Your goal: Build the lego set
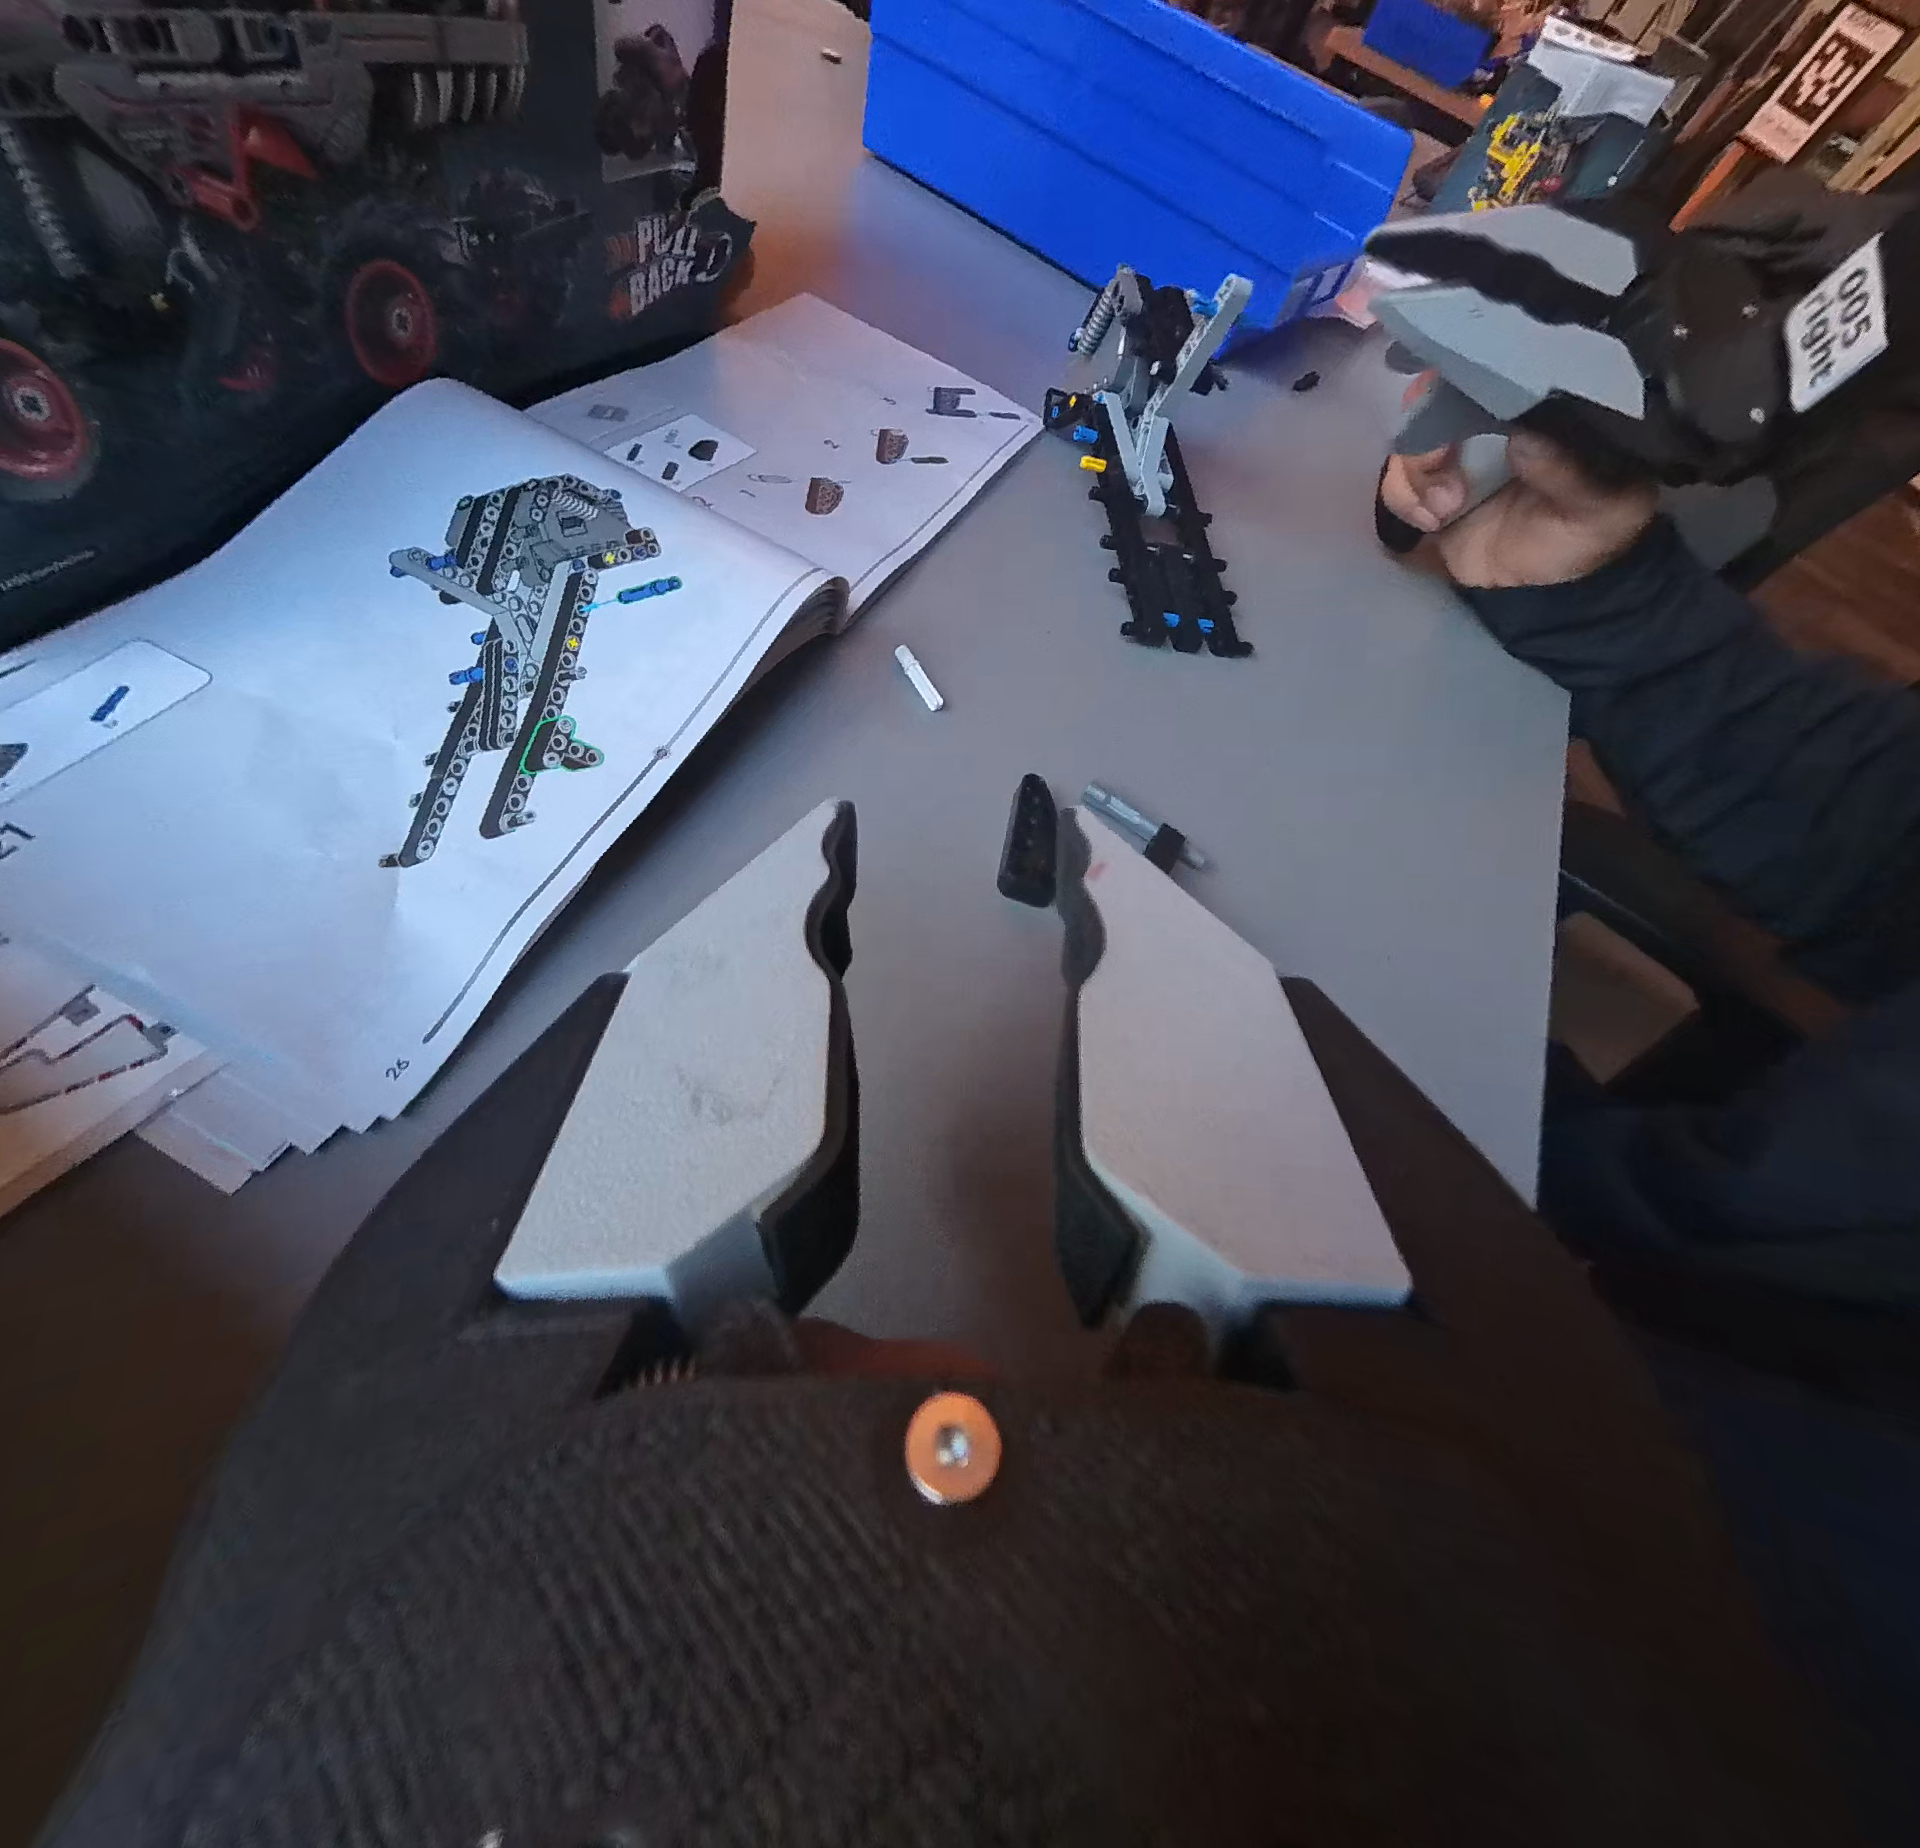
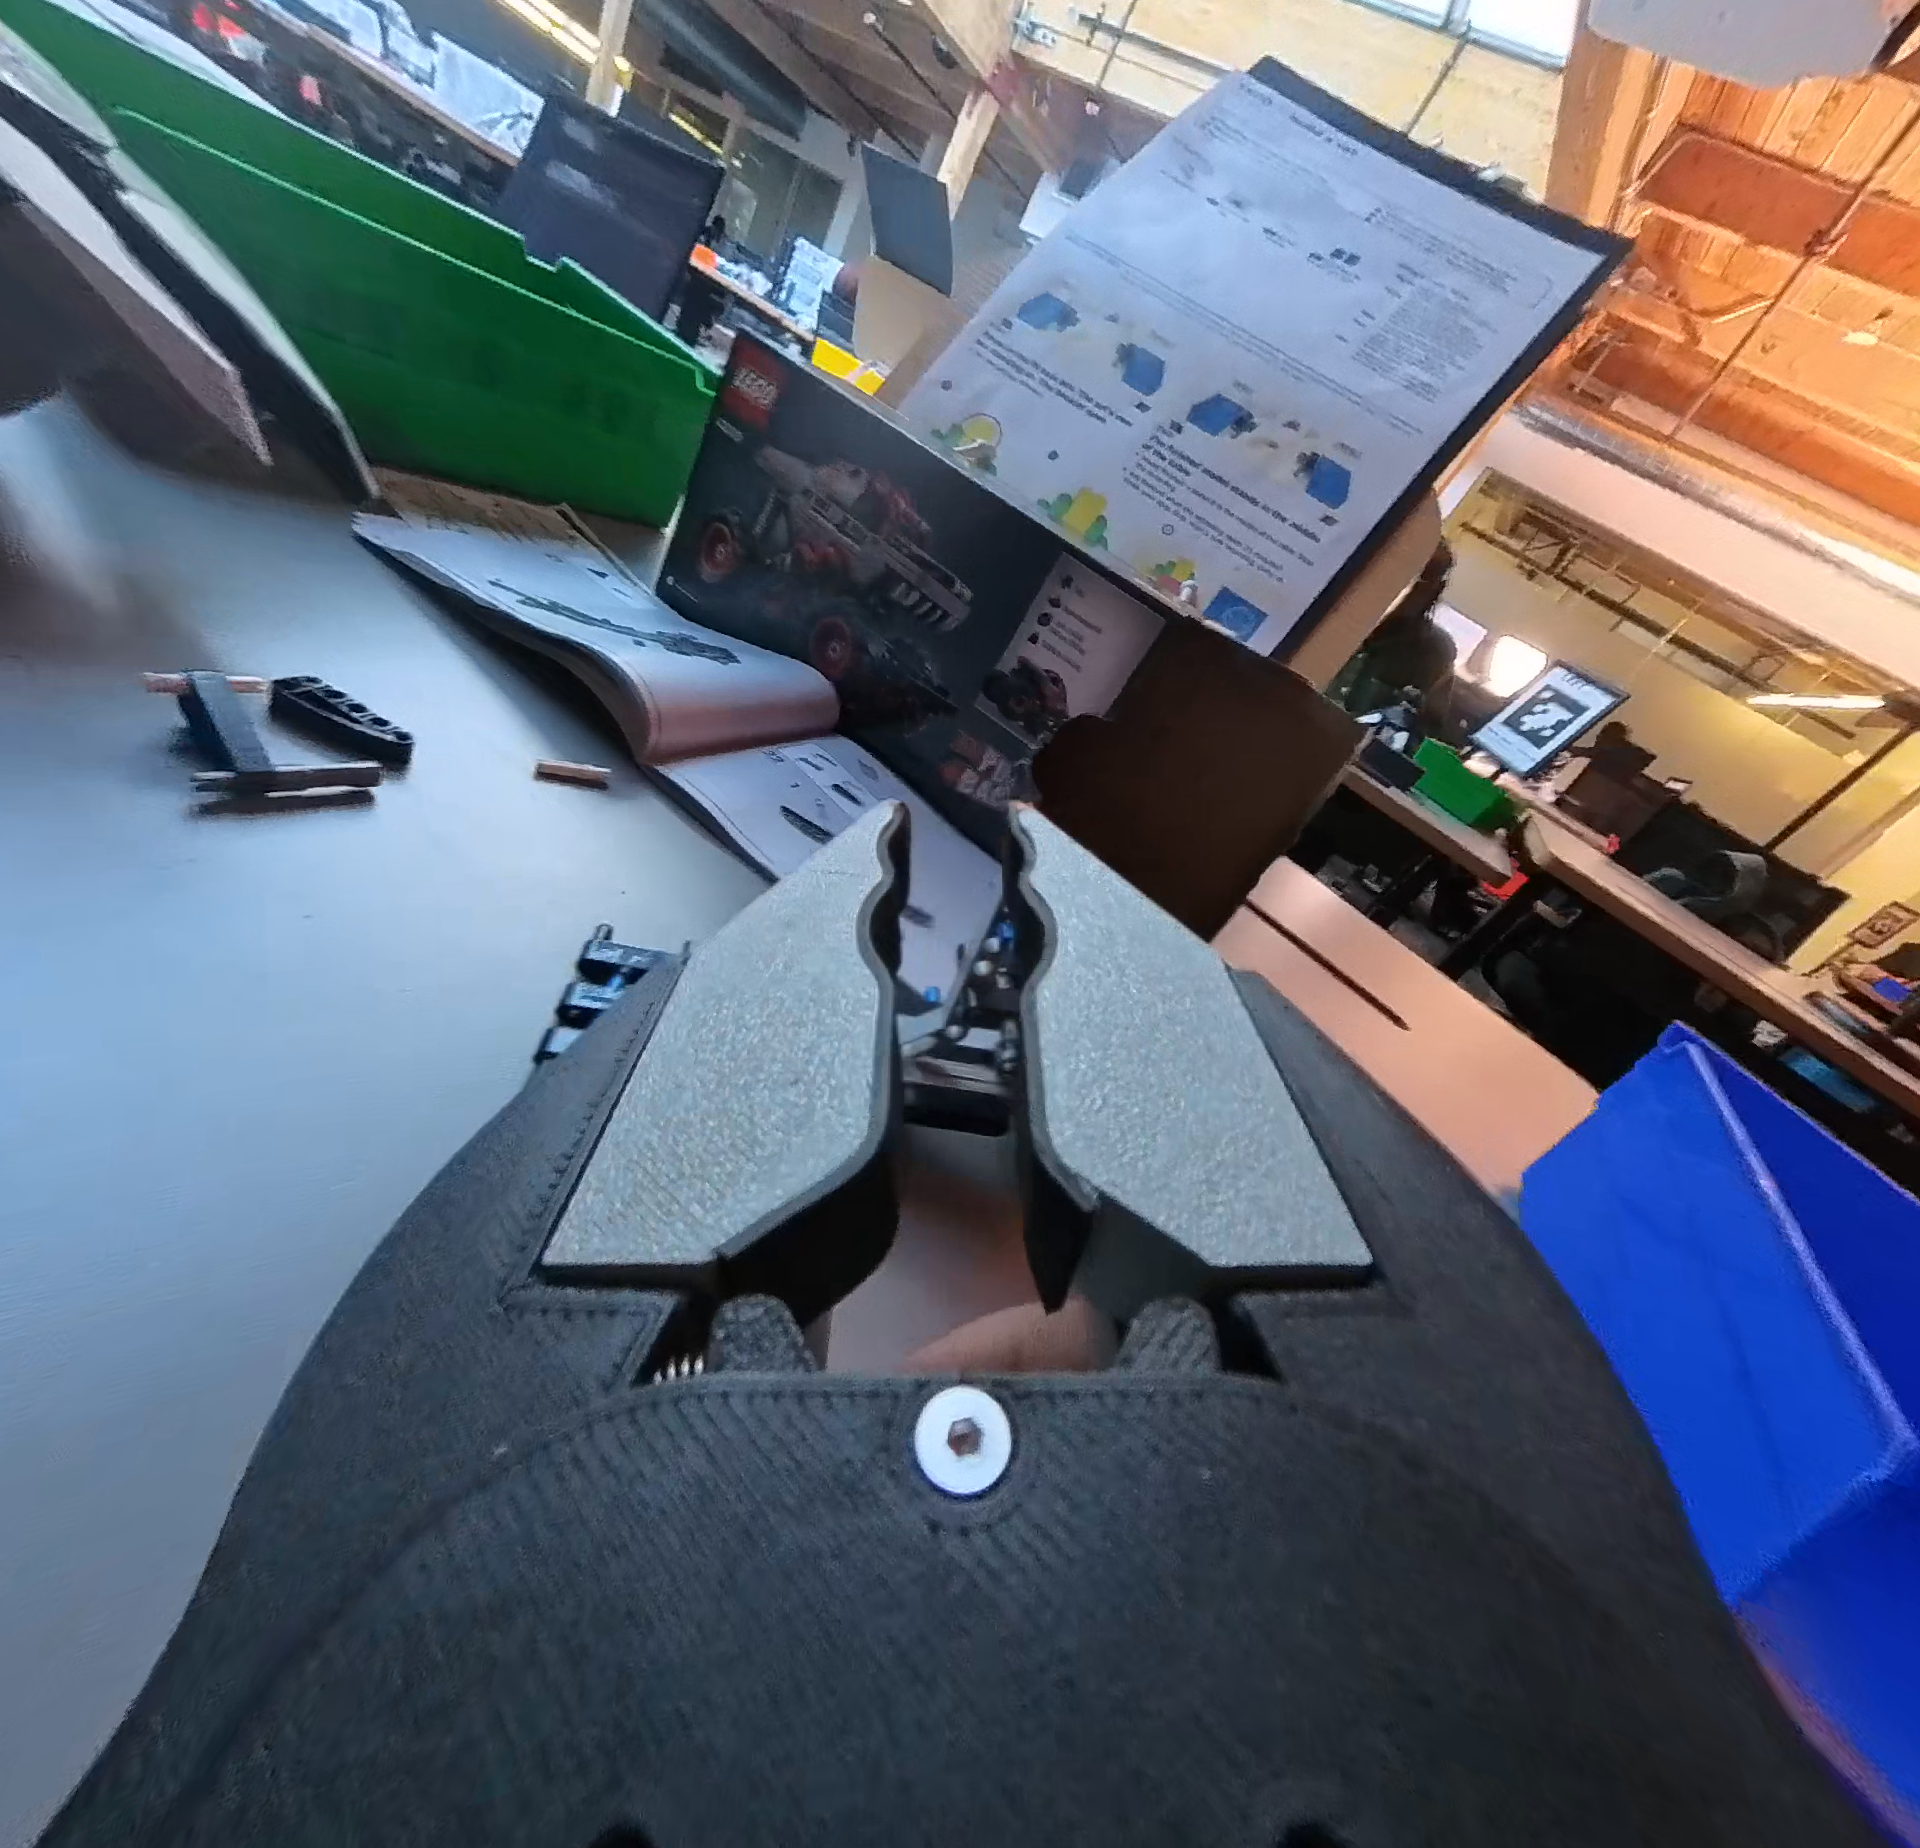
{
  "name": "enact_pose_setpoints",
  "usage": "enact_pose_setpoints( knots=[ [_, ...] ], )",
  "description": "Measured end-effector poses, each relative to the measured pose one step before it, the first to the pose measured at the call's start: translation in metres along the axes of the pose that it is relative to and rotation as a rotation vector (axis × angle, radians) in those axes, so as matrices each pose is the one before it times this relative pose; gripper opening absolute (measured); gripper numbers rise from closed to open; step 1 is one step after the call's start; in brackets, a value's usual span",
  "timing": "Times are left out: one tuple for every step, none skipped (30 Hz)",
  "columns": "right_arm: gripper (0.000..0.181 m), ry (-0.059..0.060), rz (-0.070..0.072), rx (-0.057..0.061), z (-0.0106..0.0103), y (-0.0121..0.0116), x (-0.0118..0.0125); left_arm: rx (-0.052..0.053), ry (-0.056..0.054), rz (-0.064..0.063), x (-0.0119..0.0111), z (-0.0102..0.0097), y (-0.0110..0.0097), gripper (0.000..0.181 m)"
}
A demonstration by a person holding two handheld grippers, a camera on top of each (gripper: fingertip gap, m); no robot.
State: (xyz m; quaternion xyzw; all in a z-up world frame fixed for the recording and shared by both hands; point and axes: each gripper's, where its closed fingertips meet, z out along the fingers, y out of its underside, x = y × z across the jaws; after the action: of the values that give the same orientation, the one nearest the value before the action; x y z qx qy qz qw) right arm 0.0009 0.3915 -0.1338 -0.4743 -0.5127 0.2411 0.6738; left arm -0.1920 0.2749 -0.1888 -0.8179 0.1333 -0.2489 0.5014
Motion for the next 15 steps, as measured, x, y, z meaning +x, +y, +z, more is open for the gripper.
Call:
enact_pose_setpoints(
  knots=[
    [0.015, -0.0244, 0.0059, -0.0129, 0.00091, 0.00194, -0.00492, 0.0021, -0.0029, 0.0074, 0.00076, 0.00107, -0.00073, 0.036],
    [0.015, -0.0195, -0.006, -0.0166, 0.00136, 0.00252, -0.00453, 0.0016, -0.0025, 0.0068, 0.00055, 0.00093, -0.00049, 0.036],
    [0.015, -0.0137, -0.0136, -0.0175, 0.00194, 0.00247, -0.00418, 0.002, 0.0006, 0.0082, 0.00099, 0.00081, -0.00069, 0.036],
    [0.017, -0.0194, -0.0117, -0.0198, 0.00236, 0.00293, -0.0052, 0.0029, 0.0014, 0.0086, 0.00095, 0.00069, -0.00078, 0.036],
    [0.017, -0.0197, -0.0175, -0.0244, 0.00244, 0.00267, -0.00508, 0.0032, -0.0039, 0.0069, 0.00004, 0.0008, -0.00084, 0.036],
    [0.018, -0.0088, -0.0205, -0.0145, 0.00196, 0.00112, -0.00394, -0.0009, -0.004, 0.007, -0.00001, 0.00129, -0.00049, 0.036],
    [0.018, -0.0055, -0.0218, -0.0092, 0.00138, 0.00044, -0.00364, -0.0062, 0.0005, 0.0098, 0.00078, 0.00166, 0.00026, 0.036],
    [0.018, -0.004, -0.0194, -0.0095, 0.00119, 0.00031, -0.00333, -0.0104, 0.0029, 0.0126, 0.00129, 0.00224, 0.00077, 0.036],
    [0.018, -0.0051, -0.0166, -0.0107, 0.00104, 0.00058, -0.00338, -0.0102, 0.0018, 0.0154, 0.00134, 0.00235, 0.00063, 0.036],
    [0.018, -0.0062, -0.0131, -0.0098, 0.00101, 0.00021, -0.00348, -0.0085, 0.0032, 0.0199, 0.00192, 0.00261, 0.0002, 0.036],
    [0.019, -0.0054, -0.0106, -0.0084, 0.00103, -0.00012, -0.00332, -0.0074, 0.0041, 0.0238, 0.00212, 0.003, -0.00021, 0.035],
    [0.019, -0.0062, -0.0108, -0.0086, 0.00104, -0.00028, -0.00356, -0.0071, 0.0043, 0.0237, 0.00209, 0.00327, -0.00036, 0.035],
    [0.02, -0.0068, -0.0121, -0.0123, 0.00114, 0.00018, -0.00394, -0.0073, 0.0062, 0.0193, 0.00217, 0.0034, -0.00034, 0.035],
    [0.02, -0.0064, -0.0114, -0.0207, 0.00145, 0.00112, -0.00395, -0.0054, 0.009, 0.0148, 0.00204, 0.00311, -0.00059, 0.035],
    [0.02, -0.0129, -0.0065, -0.0335, 0.00198, 0.00276, -0.00467, -0.0031, 0.0099, 0.0113, 0.00189, 0.00276, -0.00078, 0.035]
  ],
)
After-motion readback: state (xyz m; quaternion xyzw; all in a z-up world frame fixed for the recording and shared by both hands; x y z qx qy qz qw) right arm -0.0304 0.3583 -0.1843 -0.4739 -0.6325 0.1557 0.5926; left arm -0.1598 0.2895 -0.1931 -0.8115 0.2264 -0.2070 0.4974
